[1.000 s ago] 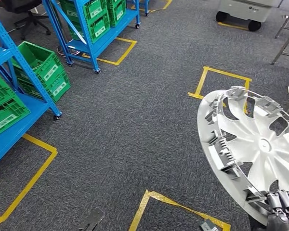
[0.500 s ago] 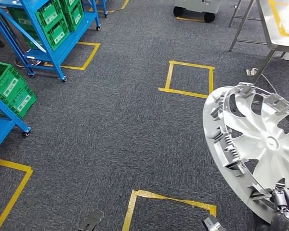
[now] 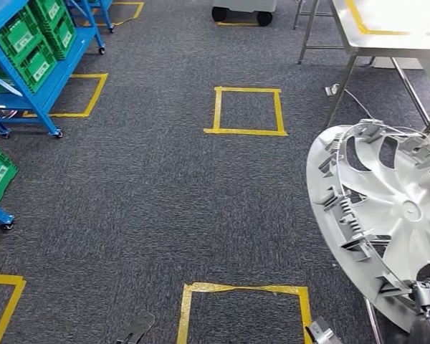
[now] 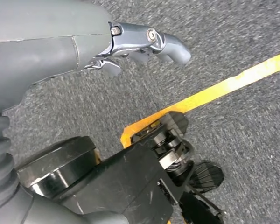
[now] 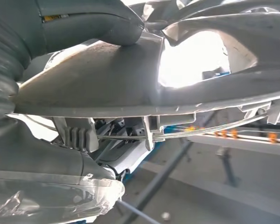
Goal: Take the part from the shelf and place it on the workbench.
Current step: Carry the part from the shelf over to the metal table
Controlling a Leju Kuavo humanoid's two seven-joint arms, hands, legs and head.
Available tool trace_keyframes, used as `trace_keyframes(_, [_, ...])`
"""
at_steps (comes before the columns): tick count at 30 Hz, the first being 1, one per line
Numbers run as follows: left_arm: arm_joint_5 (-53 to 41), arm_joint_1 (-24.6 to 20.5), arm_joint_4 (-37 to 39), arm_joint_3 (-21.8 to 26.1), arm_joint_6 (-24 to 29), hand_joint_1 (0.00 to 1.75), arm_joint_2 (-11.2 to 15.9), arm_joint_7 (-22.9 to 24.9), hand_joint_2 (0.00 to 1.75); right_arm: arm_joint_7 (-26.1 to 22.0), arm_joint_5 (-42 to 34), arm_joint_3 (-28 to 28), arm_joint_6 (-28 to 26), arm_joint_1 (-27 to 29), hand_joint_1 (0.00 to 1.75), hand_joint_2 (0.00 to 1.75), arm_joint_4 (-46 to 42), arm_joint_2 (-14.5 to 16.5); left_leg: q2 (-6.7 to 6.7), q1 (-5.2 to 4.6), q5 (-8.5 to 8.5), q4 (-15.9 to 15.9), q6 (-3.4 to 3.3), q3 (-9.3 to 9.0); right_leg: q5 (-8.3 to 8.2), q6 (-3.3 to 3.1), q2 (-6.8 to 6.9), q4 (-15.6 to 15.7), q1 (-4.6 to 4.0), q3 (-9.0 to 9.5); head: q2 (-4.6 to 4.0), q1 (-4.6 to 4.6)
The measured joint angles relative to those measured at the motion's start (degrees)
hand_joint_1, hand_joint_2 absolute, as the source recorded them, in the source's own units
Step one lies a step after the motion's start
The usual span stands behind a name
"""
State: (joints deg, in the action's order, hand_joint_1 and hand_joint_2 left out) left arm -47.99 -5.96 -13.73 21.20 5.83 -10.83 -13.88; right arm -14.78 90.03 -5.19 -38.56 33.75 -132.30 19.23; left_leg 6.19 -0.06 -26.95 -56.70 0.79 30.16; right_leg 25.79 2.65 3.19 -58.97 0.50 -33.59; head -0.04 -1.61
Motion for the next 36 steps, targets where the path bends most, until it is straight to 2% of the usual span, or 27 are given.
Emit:
trace_keyframes(1, [0.0, 0.0, 0.0, 0.0, 0.0, 0.0, 0.0, 0.0, 1.75, 0.1, 0.0, -0.1, 0.0, 0.1, 1.75, 1.75, -0.1, 0.0, 0.31, 0.08, -0.08, 0.0, 0.34, -0.07, -0.12, -0.41, -0.7, 0.0, 0.0, -0.15, 0.0, 0.02])
trace_keyframes(2, [0.0, -0.1, 0.0, 0.0, 0.1, 0.0, 0.0, -0.1, 1.75, 0.2, 0.0, -0.1, 0.0, 0.1, 1.75, 1.75, -0.1, 0.0, -0.32, 0.21, -0.5, -0.3, 0.67, -0.01, -0.27, -0.81, -1.38, 0.1, 0.04, -0.25, 0.0, 0.05])
trace_keyframes(3, [0.0, -0.1, 0.0, 0.0, 0.1, 0.0, -0.1, -0.1, 1.75, 0.3, 0.0, -0.2, 0.0, 0.1, 1.75, 1.75, -0.2, 0.1, -1.56, 0.3, -1.48, -1.5, 0.93, 0.45, -0.42, -1.18, -2.05, 0.2, 0.14, -0.29, 0.0, 0.13])
trace_keyframes(5, [0.0, -0.1, 0.0, 0.1, 0.3, 0.0, -0.1, -0.2, 1.75, 0.4, 0.0, -0.2, 0.0, 0.1, 1.75, 1.75, -0.3, 0.2, -4.72, 0.42, -4.95, -7.4, 1.11, 3.17, -0.62, -1.68, -3.35, 0.3, 0.22, -0.36, 0.0, 0.35])
trace_keyframes(7, [0.0, 0.2, 0.0, 0.1, 0.3, 0.0, 0.0, -0.2, 1.75, 0.4, 0.0, -0.3, 0.0, 0.1, 1.75, 1.75, -0.3, 0.3, -5.78, 0.4, -7.82, -15.1, 0.99, 7.07, -0.7, -1.92, -4.93, 0.3, 0.12, -0.52, 0.0, 0.46])
trace_keyframes(8, [0.0, 0.3, 0.0, 0.1, 0.4, 0.0, 0.0, -0.2, 1.75, 0.4, 0.0, -0.3, 0.0, 0.1, 1.75, 1.75, -0.3, 0.3, -5.91, 0.39, -7.8, -16.8, 0.89, 8.15, -0.73, -1.97, -5.79, 0.3, 0.07, -0.57, 0.0, 0.46])
trace_keyframes(9, [0.0, 0.4, 0.0, 0.1, 0.4, 0.0, 0.0, -0.2, 1.75, 0.4, 0.0, -0.4, 0.0, 0.1, 1.75, 1.75, -0.3, 0.3, -6.02, 0.39, -6.59, -16.3, 0.73, 8.17, -0.77, -1.96, -6.67, 0.3, 0.05, -0.58, 0.0, 0.46])
trace_keyframes(10, [0.0, 0.4, 0.0, 0.1, 0.5, 0.0, 0.0, -0.2, 1.75, 0.4, 0.0, -0.4, 0.0, 0.1, 1.75, 1.75, -0.3, 0.3, -6.31, 0.39, -4.49, -13.5, 0.54, 7.07, -0.82, -1.9, -7.51, 0.3, 0.07, -0.55, 0.0, 0.46])
trace_keyframes(12, [0.0, 0.3, 0.0, 0.1, 0.5, 0.0, 0.1, -0.2, 1.75, 0.4, 0.0, -0.5, 0.0, 0.1, 1.75, 1.75, -0.3, 0.3, -8.47, 0.55, -0.5, -5.6, 0.12, 3.62, -0.89, -1.6, -9.03, 0.2, 0.07, -0.62, 0.0, 0.46])
trace_keyframes(14, [0.0, 0.3, 0.0, 0.1, 0.5, 0.0, 0.1, -0.2, 1.75, 0.4, 0.0, -0.6, 0.0, 0.1, 1.75, 1.75, -0.3, 0.3, -10.31, 0.64, 0.65, -1.1, -0.08, 1.69, -1.04, -1.0, -10.29, 0.1, 0.13, -1.06, 0.0, 0.41])
trace_keyframes(16, [0.0, 0.2, 0.0, 0.1, 0.5, 0.0, 0.1, -0.2, 1.75, 0.4, 0.0, -0.7, 0.0, 0.2, 1.75, 1.75, -0.3, 0.3, -9.73, 0.54, 0.51, -0.4, -0.39, 1.49, -1.32, -0.23, -11.4, 0.3, 0.35, -1.6, 0.0, 0.42])
trace_keyframes(17, [0.0, 0.2, 0.0, 0.1, 0.5, 0.0, 0.1, -0.2, 1.75, 0.4, 0.0, -0.8, 0.0, 0.3, 1.75, 1.75, -0.3, 0.3, -9.13, 0.55, 0.63, -0.2, -0.71, 1.42, -1.27, 0.07, -10.98, 0.2, 0.39, -1.88, 0.0, 0.41])
trace_keyframes(19, [0.0, 0.0, 0.0, 0.2, 0.5, 0.0, 0.0, -0.2, 1.75, 0.4, 0.0, -0.9, 0.0, 0.3, 1.75, 1.75, -0.3, 0.3, -7.74, 0.61, 0.8, 0.1, -1.43, 1.25, 0.48, 0.51, -7.85, -2.8, 0.22, -3.63, 0.0, 0.12])
trace_keyframes(20, [0.0, 0.1, 0.0, 0.2, 0.5, 0.0, 0.0, -0.3, 1.75, 0.4, 0.0, -0.9, 0.0, 0.2, 1.75, 1.75, -0.3, 0.3, -7.01, 0.53, 0.76, 0.1, -1.68, 1.2, 2.23, 0.64, -5.77, -6.1, 0.13, -5.19, 0.0, 0.0])
trace_keyframes(21, [0.0, 0.1, 0.0, 0.2, 0.5, 0.0, 0.0, -0.3, 1.75, 0.4, 0.0, -0.9, 0.0, 0.1, 1.75, 1.75, -0.3, 0.3, -6.22, 0.44, 0.67, 0.1, -1.85, 1.18, 4.16, 0.8, -4.44, -10.1, 0.11, -7.14, 0.0, -0.1])
trace_keyframes(22, [0.0, 0.3, 0.0, 0.2, 0.5, 0.0, 0.1, -0.3, 1.75, 0.3, 0.0, -0.9, 0.0, 0.1, 1.75, 1.75, -0.3, 0.3, -5.4, 0.36, 0.61, 0.1, -1.91, 1.16, 5.6, 0.96, -3.87, -13.7, 0.15, -8.84, 0.0, -0.09])
trace_keyframes(23, [0.0, 0.3, 0.0, 0.2, 0.5, 0.0, 0.1, -0.3, 1.75, 0.3, 0.0, -0.9, 0.0, 0.1, 1.75, 1.75, -0.3, 0.3, -4.58, 0.32, 0.53, 0.1, -1.9, 1.12, 6.14, 1.06, -3.62, -15.8, 0.18, -9.78, 0.0, -0.08])
trace_keyframes(24, [0.0, 0.3, 0.0, 0.2, 0.5, 0.0, 0.1, -0.3, 1.75, 0.4, 0.0, -0.9, 0.0, 0.1, 1.75, 1.75, -0.3, 0.3, -3.83, 0.31, 0.44, 0.1, -1.84, 1.04, 5.56, 1.12, -3.43, -15.6, 0.2, -9.51, 0.0, -0.1])
trace_keyframes(25, [0.0, 0.3, 0.0, 0.2, 0.5, 0.0, 0.1, -0.3, 1.75, 0.4, 0.0, -0.9, 0.0, 0.1, 1.75, 1.75, -0.3, 0.3, -3.11, 0.31, 0.31, 0.1, -1.72, 0.87, 4.03, 1.13, -3.06, -13.1, 0.21, -7.96, 0.0, -0.1])
trace_keyframes(27, [0.0, 0.3, 0.0, 0.2, 0.5, 0.0, 0.2, -0.4, 1.75, 0.5, 0.0, -0.9, 0.0, 0.0, 1.75, 1.75, -0.3, 0.3, -1.91, 0.15, -0.11, 0.0, -1.27, 0.38, 0.89, 0.98, -0.85, -5.0, 0.05, -3.16, 0.0, -0.12])
trace_keyframes(28, [0.0, 0.3, 0.0, 0.2, 0.5, 0.0, 0.2, -0.5, 1.75, 0.5, 0.0, -0.9, 0.0, 0.0, 1.75, 1.75, -0.3, 0.3, -1.42, 0.0, -0.32, 0.0, -0.97, 0.16, 0.07, 0.69, 0.06, -2.1, -0.07, -1.39, 0.0, -0.06])
trace_keyframes(29, [0.0, 0.3, 0.0, 0.3, 0.5, 0.0, 0.2, -0.5, 1.75, 0.5, 0.0, -1.0, 0.0, -0.1, 1.75, 1.75, -0.3, 0.3, -0.98, -0.16, -0.45, -0.1, -0.69, -0.02, -0.14, 0.35, 0.6, -0.6, -0.21, -0.52, 0.0, -0.02])
trace_keyframes(30, [0.0, 0.2, 0.0, 0.3, 0.5, 0.0, 0.2, -0.6, 1.75, 0.6, 0.0, -1.0, 0.0, -0.1, 1.75, 1.75, -0.3, 0.3, -0.51, -0.28, -0.51, -0.1, -0.44, -0.14, 0.0, -0.06, 0.4, -0.3, -0.38, -0.44, 0.0, 0.02])
trace_keyframes(32, [0.0, 0.1, 0.0, 0.3, 0.5, 0.0, 0.2, -0.7, 1.75, 0.6, 0.0, -1.1, 0.0, -0.1, 1.75, 1.75, -0.4, 0.3, 0.18, -0.13, -0.74, -0.1, 0.08, -0.36, -0.21, -0.86, -1.04, -0.2, -0.32, -0.68, 0.0, 0.05])
trace_keyframes(33, [0.0, 0.0, 0.0, 0.4, 0.5, 0.0, 0.1, -0.8, 1.75, 0.7, 0.0, -1.1, 0.0, 0.0, 1.75, 1.75, -0.4, 0.3, -0.46, -0.01, -1.34, -0.7, 0.35, -0.19, -0.31, -1.23, -1.7, -0.1, -0.23, -0.71, 0.0, 0.11])
trace_keyframes(34, [0.0, 0.0, 0.0, 0.4, 0.5, 0.0, 0.1, -0.8, 1.75, 0.7, 0.0, -1.1, 0.0, -0.1, 1.75, 1.75, -0.4, 0.3, -1.7, 0.08, -2.59, -2.5, 0.59, 0.57, -0.42, -1.57, -2.38, 0.0, -0.09, -0.7, 0.0, 0.22])
trace_keyframes(36, [0.0, 0.1, 0.0, 0.5, 0.5, 0.0, 0.1, -0.9, 1.75, 0.7, 0.0, -1.1, 0.0, -0.2, 1.75, 1.75, -0.4, 0.4, -4.65, 0.15, -6.22, -9.7, 0.76, 3.98, -0.53, -2.0, -3.76, 0.1, 0.05, -0.73, 0.0, 0.52])
